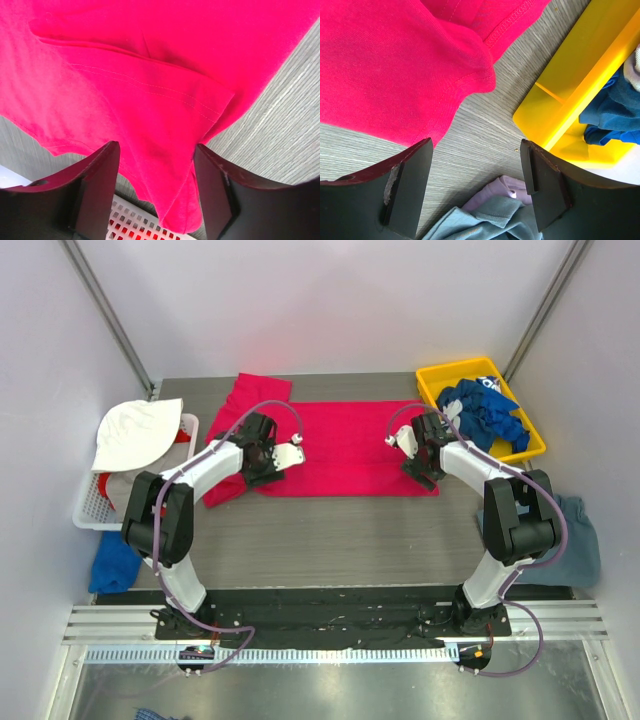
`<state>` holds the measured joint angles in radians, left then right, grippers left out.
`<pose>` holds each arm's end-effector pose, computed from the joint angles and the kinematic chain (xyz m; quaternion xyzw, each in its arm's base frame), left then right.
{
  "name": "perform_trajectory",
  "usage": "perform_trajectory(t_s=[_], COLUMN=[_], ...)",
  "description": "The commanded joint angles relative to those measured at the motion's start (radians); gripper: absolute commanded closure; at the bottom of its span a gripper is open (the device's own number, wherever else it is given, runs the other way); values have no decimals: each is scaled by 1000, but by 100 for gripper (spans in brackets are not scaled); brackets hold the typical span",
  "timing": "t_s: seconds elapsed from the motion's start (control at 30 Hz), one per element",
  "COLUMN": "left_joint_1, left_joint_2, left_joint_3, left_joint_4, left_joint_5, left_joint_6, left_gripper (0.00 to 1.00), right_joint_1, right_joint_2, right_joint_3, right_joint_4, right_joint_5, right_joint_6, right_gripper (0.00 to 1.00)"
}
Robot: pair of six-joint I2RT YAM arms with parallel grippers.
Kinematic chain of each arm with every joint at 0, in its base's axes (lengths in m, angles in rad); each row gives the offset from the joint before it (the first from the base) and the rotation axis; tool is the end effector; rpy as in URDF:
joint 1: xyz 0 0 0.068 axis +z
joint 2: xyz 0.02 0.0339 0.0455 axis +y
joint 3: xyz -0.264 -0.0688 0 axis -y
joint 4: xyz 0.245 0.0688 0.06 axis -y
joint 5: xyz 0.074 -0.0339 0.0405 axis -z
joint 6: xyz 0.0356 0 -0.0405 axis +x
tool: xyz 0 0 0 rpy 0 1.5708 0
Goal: Fold and stack the t-shirts
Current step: Fold the tshirt
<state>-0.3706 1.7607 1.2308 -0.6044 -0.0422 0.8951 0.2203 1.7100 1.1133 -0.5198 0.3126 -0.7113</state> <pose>0.3341 -0.1282 0.2014 0.5736 0.7897 0.0760 0.2037 0.3345 0.0637 0.1900 -0.4009 0.8756 -0.2012 0.1789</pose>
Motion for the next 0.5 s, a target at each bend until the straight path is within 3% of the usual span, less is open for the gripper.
perform_trajectory(t_s=[0.0,0.27,0.33,0.4,0.47], left_joint_1=[7,7,9,9,16], left_joint_2=[-27,20,28,34,42], left_joint_3=[39,44,47,50,59], left_joint_4=[0,17,18,23,31], left_joint_5=[5,-8,-10,-13,-15], left_joint_6=[4,-1,-1,-2,-7], left_gripper=[41,69,80,99,100], right_joint_1=[-2,-1,-1,-1,-1], right_joint_2=[-21,-32,-29,-30,-29], right_joint_3=[-6,-17,-17,-15,-15], right_joint_4=[24,26,26,26,27], right_joint_5=[16,19,20,19,17], right_joint_6=[-4,-8,-7,-5,-4], right_gripper=[23,23,23,23,23])
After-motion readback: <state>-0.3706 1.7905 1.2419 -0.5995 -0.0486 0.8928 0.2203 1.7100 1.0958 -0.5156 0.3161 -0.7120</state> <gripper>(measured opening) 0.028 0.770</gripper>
